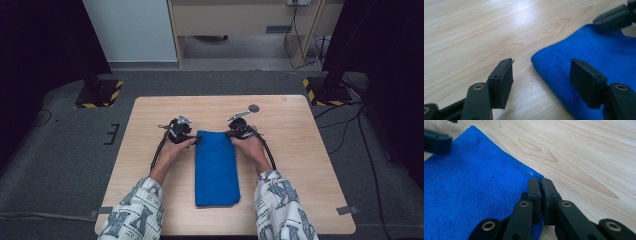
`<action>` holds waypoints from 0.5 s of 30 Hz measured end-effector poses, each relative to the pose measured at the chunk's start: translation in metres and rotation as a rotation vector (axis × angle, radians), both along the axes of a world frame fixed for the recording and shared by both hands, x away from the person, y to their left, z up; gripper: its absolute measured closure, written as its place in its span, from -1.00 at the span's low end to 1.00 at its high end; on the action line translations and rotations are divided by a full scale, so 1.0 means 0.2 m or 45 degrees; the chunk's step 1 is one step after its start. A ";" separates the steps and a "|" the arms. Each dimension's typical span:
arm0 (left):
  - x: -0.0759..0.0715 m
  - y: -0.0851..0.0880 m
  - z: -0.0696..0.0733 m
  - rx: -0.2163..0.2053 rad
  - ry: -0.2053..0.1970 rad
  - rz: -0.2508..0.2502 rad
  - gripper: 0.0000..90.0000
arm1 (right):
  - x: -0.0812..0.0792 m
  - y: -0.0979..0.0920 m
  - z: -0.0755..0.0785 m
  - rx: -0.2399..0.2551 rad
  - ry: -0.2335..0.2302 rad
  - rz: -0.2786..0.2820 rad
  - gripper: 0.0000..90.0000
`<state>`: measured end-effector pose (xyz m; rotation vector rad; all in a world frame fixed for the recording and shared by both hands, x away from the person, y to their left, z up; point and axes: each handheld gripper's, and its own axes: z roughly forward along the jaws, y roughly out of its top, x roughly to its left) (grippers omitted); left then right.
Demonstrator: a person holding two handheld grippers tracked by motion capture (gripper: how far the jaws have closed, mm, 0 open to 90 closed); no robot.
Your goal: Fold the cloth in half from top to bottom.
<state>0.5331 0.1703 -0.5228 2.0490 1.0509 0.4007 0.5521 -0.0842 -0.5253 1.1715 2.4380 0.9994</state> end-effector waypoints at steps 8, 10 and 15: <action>0.03 -0.05 -0.02 0.045 -0.001 0.013 -0.08 | -0.01 0.00 0.00 0.005 -0.014 -0.015 0.93; 0.04 -0.07 -0.03 0.073 -0.001 0.013 -0.06 | -0.01 -0.01 0.00 0.012 -0.015 -0.018 0.94; 0.05 -0.07 -0.05 0.053 0.023 0.036 0.09 | -0.02 -0.01 0.01 0.023 -0.023 -0.022 0.94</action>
